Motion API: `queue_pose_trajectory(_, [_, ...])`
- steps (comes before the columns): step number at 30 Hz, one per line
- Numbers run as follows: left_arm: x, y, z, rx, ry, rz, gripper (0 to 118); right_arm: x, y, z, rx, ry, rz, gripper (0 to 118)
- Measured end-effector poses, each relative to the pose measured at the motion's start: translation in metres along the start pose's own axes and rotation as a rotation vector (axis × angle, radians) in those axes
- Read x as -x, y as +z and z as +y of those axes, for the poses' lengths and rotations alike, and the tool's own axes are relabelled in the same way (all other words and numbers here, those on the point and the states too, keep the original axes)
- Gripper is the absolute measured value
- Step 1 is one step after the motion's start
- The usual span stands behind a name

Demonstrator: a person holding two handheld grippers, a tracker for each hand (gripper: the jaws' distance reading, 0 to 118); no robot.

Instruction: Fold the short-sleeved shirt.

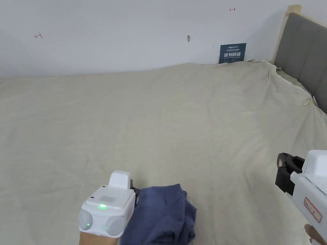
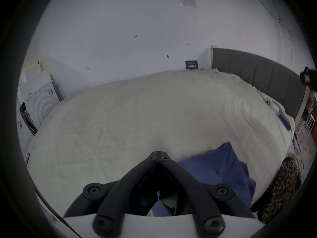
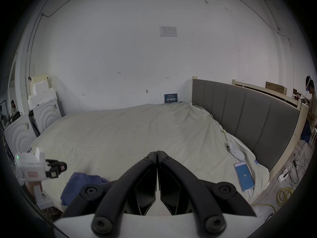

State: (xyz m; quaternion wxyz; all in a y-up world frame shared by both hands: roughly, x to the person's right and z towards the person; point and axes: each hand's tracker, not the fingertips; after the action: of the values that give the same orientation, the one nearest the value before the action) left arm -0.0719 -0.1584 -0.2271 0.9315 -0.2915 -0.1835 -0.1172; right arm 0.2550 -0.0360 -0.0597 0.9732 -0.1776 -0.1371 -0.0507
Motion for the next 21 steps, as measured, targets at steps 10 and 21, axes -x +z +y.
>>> queue_pose_trajectory(10, [-0.085,-0.044,-0.048,0.087,-0.133,-0.040,0,-0.016,0.003,-0.008,0.023,-0.002,-0.027,0])
queue_pose_trajectory(21, [-0.129,-0.043,-0.048,0.045,-0.157,-0.069,0,-0.029,0.003,-0.011,0.032,-0.009,-0.056,0])
